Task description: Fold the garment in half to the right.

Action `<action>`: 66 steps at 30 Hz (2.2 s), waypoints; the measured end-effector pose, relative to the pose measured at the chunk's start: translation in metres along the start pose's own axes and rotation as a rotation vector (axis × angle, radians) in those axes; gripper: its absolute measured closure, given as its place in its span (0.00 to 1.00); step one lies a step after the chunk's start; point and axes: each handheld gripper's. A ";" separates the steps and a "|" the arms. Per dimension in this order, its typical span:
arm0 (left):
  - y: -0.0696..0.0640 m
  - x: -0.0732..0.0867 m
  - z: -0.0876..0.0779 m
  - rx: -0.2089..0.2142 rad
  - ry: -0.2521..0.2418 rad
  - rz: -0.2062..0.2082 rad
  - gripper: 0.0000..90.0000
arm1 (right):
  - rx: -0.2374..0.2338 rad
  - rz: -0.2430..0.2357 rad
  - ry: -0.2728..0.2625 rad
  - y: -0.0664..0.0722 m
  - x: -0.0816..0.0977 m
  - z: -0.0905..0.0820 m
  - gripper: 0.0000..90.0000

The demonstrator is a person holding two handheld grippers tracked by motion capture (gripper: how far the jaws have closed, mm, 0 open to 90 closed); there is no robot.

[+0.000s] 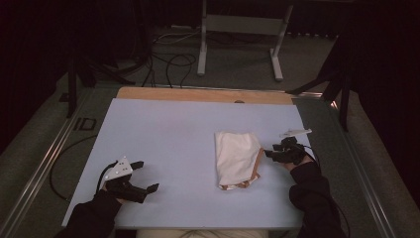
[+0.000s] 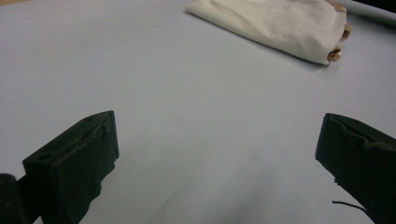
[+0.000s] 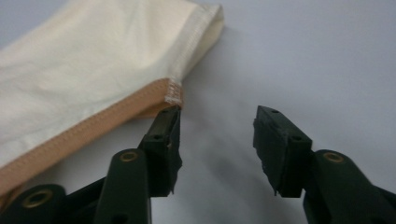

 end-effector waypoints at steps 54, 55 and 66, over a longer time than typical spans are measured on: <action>0.002 0.000 -0.008 0.010 0.061 0.013 0.00 | -0.240 -0.018 -0.167 0.057 -0.008 0.010 0.11; 0.002 -0.001 -0.008 0.009 0.060 0.016 0.00 | -0.249 -0.015 -0.168 0.057 -0.007 0.009 0.11; 0.003 -0.001 -0.016 0.011 0.071 0.027 0.00 | -0.257 -0.025 -0.192 0.060 0.007 -0.006 0.10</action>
Point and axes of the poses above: each handheld gripper's, and its own axes: z roughly forward along the jaws, x roughly out of its underside, y roughly to its left, and after that the axes turned 11 degrees about -y, right-handed
